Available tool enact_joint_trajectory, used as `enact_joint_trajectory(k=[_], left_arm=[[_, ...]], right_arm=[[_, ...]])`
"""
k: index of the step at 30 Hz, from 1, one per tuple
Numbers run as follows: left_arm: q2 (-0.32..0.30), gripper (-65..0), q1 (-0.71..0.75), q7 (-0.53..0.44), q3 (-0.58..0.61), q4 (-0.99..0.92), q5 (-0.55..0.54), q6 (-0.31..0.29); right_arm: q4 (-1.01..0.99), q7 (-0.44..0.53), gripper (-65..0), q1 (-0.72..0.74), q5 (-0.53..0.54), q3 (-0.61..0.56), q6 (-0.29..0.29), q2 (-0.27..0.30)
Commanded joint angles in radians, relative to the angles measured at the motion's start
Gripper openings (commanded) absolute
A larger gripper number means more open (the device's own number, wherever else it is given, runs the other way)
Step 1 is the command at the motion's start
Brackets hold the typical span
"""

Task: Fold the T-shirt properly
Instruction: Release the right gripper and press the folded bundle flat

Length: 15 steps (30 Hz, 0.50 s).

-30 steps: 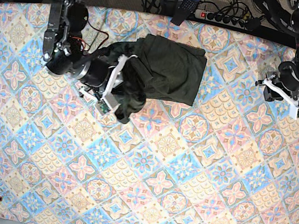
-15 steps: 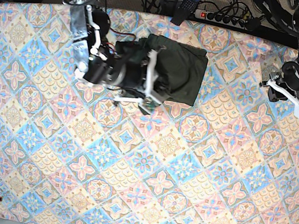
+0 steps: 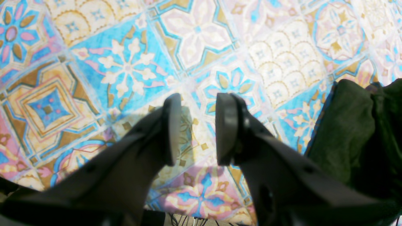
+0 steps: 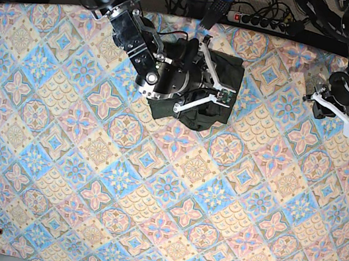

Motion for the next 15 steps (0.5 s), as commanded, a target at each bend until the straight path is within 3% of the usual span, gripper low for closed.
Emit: enact_joint_trajectory(k=[1,7,12,15], left_arm=[[-0.015,-46.9,-0.003,-0.016,-0.003,0.013,-0.004,-0.003],[-0.015,-46.9,-0.022,-0.013,0.000,-0.014,-0.006,-0.003],[-0.015,-46.9,-0.023,-0.018,0.000,-0.054,-0.006,-0.003],[-0.015,-46.9,-0.026,-0.019,0.000,-0.076,-0.007,-0.004]], right_arm=[[0.022,0.014,-52.2,0.019,0.011,0.026,0.003,-0.001],[0.101,0.015,-52.0,0.013,0.013,0.171,0.003,-0.001],[0.154,0.015,-52.0,0.008,0.013,0.233,0.003,0.073],[0.162,0.015,-52.2,0.008,0.013,0.225,0.003,0.082]])
